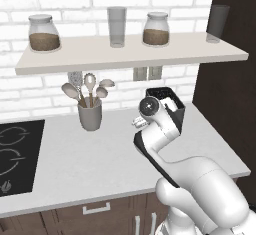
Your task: Start the toaster. Once the lever pops up, take the bread to the plate on the dining counter.
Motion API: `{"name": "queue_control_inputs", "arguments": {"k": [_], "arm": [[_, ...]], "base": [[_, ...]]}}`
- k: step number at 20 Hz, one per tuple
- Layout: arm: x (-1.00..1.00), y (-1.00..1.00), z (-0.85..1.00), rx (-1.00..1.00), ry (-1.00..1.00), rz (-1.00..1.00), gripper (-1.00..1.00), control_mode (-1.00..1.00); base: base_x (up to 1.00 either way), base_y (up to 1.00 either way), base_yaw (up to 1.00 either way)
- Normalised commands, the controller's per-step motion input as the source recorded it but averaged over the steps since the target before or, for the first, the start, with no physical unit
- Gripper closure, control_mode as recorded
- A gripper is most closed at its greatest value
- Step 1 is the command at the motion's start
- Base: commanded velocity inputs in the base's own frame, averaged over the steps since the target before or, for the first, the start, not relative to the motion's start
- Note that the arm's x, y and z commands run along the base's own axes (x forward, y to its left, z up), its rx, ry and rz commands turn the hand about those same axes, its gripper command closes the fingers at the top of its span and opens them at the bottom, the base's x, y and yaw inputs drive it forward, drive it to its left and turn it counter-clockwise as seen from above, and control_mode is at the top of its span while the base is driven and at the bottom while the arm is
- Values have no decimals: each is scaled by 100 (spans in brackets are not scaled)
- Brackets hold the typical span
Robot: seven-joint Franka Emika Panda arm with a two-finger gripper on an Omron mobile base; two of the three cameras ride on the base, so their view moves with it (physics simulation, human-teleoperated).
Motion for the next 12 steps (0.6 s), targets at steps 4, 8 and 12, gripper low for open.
{"name": "queue_control_inputs", "arguments": {"k": [4,8,12], "arm": [[0,0,0,0,0,0,-100,-100],[0,0,0,0,0,0,-100,-100],[0,0,0,0,0,0,-100,-100]], "base": [[0,0,0],[0,0,0],[0,0,0]]}}
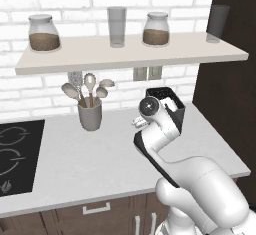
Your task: Start the toaster. Once the lever pops up, take the bread to the plate on the dining counter.
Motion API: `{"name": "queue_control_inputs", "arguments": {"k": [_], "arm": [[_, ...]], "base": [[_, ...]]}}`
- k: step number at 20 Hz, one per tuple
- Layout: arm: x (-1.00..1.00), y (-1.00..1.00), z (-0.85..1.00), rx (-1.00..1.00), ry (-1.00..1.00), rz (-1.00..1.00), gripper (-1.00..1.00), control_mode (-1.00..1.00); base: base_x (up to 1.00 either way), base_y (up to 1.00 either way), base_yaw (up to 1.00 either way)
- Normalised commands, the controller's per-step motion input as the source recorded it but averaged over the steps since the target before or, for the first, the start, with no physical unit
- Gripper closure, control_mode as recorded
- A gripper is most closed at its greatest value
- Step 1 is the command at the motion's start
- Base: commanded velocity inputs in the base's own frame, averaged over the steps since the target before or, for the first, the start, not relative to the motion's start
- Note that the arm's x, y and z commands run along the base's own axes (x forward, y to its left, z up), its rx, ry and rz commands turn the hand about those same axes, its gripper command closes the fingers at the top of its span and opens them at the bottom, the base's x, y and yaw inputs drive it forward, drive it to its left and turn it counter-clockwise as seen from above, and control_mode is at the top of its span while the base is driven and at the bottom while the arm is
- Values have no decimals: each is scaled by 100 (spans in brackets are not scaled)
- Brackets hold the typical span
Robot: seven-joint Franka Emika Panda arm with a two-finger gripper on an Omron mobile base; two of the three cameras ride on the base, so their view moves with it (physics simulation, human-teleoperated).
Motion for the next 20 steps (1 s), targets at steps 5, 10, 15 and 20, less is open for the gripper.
{"name": "queue_control_inputs", "arguments": {"k": [5,10,15,20], "arm": [[0,0,0,0,0,0,-100,-100],[0,0,0,0,0,0,-100,-100],[0,0,0,0,0,0,-100,-100],[0,0,0,0,0,0,-100,-100]], "base": [[0,0,0],[0,0,0],[0,0,0],[0,0,0]]}}
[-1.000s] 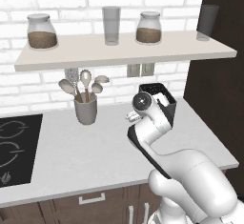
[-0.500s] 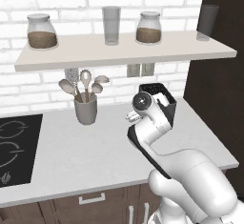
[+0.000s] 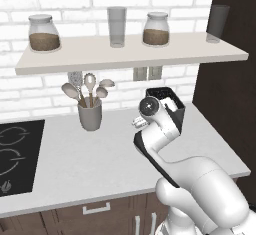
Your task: Start the toaster. Once the lever pops up, take the bread to the plate on the dining counter.
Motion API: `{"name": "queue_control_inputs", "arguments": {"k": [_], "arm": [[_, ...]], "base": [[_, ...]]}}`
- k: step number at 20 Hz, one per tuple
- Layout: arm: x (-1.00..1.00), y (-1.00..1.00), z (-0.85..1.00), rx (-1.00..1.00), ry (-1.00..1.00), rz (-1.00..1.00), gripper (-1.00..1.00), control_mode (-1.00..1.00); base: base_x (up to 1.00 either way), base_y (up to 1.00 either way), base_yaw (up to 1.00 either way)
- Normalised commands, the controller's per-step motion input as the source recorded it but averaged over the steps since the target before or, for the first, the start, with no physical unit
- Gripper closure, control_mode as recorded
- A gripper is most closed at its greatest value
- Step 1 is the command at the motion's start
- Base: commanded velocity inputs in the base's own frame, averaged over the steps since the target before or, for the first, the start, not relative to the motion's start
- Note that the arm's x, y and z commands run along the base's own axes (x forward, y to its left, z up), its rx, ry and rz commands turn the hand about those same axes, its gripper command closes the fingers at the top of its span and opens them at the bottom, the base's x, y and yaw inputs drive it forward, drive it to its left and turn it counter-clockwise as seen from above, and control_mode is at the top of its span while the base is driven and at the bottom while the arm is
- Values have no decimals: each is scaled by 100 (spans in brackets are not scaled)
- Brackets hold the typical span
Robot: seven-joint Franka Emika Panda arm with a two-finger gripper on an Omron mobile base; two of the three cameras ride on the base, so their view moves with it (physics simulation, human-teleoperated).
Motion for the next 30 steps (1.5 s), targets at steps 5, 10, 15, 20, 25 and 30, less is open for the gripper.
{"name": "queue_control_inputs", "arguments": {"k": [5,10,15,20,25,30], "arm": [[0,0,0,0,0,0,-100,-100],[0,0,0,0,0,0,-100,-100],[0,0,0,0,0,0,-100,-100],[0,0,0,0,0,0,-100,-100],[0,0,0,0,0,0,-100,-100],[0,0,0,0,0,0,-100,-100]], "base": [[0,0,0],[0,0,0],[0,0,0],[0,0,0],[0,0,0],[0,0,0]]}}
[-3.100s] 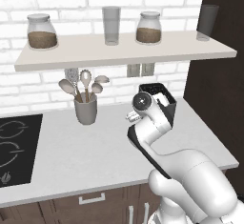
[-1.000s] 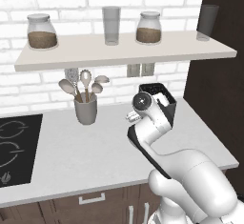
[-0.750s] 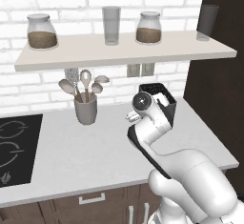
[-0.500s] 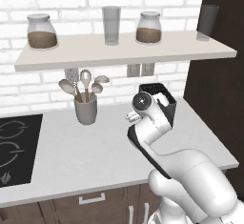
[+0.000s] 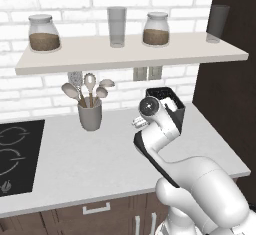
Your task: Start the toaster. Once the lever pops up, take the bread to the plate on the dining counter.
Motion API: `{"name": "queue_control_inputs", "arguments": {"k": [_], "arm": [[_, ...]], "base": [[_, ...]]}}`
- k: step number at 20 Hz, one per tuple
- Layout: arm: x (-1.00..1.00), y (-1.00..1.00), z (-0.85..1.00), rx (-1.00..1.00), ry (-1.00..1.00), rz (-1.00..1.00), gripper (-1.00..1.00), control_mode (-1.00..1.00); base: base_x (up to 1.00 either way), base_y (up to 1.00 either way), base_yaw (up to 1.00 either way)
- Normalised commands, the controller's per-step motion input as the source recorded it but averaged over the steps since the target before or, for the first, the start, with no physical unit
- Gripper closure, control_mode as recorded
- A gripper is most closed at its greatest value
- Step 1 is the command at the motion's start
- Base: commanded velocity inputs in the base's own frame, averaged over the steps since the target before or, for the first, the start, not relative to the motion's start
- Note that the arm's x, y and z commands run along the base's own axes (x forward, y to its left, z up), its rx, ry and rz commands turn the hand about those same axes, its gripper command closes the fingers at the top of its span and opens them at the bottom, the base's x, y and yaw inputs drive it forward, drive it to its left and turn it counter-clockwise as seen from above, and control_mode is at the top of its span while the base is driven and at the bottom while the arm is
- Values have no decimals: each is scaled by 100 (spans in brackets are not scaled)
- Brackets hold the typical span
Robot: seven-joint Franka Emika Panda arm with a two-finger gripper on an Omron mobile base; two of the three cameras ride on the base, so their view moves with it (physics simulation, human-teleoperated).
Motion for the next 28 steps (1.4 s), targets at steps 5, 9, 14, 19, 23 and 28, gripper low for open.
{"name": "queue_control_inputs", "arguments": {"k": [5,9,14,19,23,28], "arm": [[0,0,0,0,0,0,-100,-100],[0,0,0,0,0,0,-100,-100],[0,0,0,0,0,0,-100,-100],[0,0,0,0,0,0,-100,-100],[0,0,0,0,0,0,-100,-100],[0,0,0,0,0,0,-100,-100]], "base": [[0,0,0],[0,0,0],[0,0,0],[0,0,0],[0,0,0],[0,0,0]]}}
